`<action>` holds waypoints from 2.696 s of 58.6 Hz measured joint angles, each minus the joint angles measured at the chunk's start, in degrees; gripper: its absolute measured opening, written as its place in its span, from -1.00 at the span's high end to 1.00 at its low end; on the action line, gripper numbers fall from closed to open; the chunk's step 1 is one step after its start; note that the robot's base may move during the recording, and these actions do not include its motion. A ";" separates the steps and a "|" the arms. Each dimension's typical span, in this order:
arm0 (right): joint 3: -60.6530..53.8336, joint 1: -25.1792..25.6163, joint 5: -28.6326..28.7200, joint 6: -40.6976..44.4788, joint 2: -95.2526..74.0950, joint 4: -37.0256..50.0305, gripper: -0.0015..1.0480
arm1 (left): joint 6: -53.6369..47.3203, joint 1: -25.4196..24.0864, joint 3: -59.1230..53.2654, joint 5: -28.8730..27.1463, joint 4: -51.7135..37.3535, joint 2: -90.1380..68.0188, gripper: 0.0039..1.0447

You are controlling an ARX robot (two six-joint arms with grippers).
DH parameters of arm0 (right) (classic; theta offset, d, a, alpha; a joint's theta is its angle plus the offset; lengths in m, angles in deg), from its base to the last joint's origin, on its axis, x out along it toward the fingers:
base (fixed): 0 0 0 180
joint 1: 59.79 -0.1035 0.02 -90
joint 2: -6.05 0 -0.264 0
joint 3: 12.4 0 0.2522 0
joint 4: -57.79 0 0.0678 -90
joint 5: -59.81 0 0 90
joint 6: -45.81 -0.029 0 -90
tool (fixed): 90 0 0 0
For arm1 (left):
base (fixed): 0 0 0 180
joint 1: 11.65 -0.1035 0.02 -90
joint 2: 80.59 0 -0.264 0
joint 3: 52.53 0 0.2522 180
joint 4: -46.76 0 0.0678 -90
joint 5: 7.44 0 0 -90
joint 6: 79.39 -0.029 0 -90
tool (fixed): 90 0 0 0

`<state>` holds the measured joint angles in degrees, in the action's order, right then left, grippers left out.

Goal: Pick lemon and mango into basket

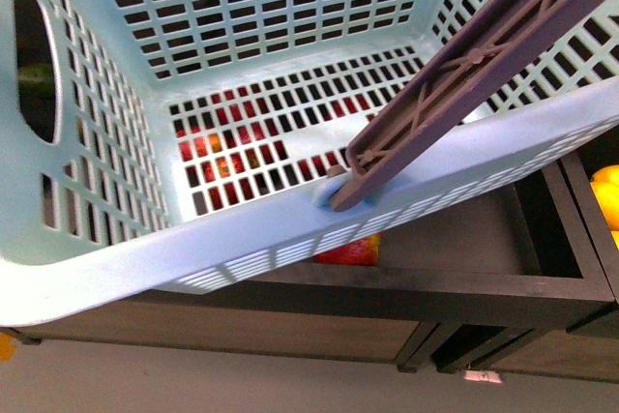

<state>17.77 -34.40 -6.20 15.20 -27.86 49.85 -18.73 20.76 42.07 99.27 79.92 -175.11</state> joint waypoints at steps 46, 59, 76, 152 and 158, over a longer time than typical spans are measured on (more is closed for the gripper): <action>44.89 5.64 -12.15 54.86 -91.21 17.81 -0.83 | -0.11 -0.17 0.00 -0.28 0.00 0.00 0.91; 53.90 8.09 -11.69 63.17 -100.69 12.70 -0.83 | -0.07 -0.15 0.00 -0.17 0.00 0.00 0.91; 61.33 9.51 -10.12 69.24 -108.06 7.67 -0.83 | -0.11 -0.15 0.00 -0.28 0.00 0.00 0.91; 69.94 5.16 -10.25 62.88 -118.77 9.44 -0.83 | -0.11 -0.15 0.00 -0.37 0.00 0.00 0.91; 70.69 4.94 -10.43 61.64 -119.25 9.86 -0.83 | -0.11 -0.15 0.00 -0.22 0.00 0.00 0.91</action>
<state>88.45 -29.46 -16.62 76.83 -147.11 59.71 -18.84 20.60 42.07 99.05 79.92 -175.11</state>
